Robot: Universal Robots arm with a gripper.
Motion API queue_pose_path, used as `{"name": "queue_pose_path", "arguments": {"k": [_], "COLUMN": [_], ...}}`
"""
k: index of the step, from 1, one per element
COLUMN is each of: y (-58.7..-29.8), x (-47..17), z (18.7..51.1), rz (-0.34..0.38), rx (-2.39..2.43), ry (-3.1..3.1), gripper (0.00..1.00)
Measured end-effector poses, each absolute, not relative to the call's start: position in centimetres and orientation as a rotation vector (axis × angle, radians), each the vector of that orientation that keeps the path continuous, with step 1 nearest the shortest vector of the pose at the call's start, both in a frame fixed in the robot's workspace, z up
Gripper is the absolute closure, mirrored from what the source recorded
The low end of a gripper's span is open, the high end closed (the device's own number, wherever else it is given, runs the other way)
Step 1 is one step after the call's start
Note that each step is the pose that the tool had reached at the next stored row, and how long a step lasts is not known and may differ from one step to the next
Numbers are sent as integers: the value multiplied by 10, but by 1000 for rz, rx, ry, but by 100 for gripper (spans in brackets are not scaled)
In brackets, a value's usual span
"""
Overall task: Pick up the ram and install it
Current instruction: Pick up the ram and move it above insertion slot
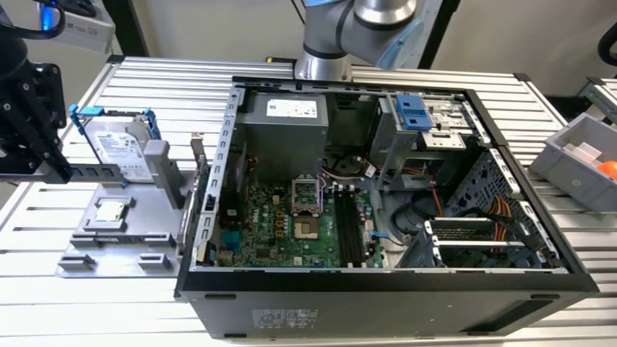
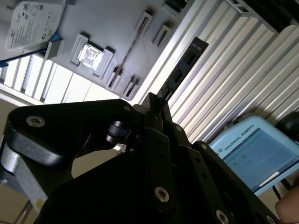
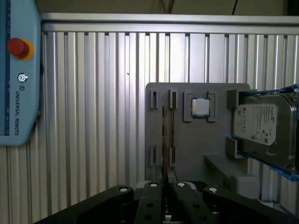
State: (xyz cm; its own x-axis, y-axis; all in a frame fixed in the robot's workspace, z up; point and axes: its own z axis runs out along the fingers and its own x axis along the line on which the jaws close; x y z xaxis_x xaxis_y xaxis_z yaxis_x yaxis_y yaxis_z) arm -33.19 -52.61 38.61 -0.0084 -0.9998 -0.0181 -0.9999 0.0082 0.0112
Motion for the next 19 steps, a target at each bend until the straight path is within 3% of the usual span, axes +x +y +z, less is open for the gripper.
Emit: {"name": "queue_pose_path", "arguments": {"k": [19], "y": [-526], "x": [-295], "z": [386], "rz": [33], "rx": [-2208], "ry": [2227], "gripper": [100]}}
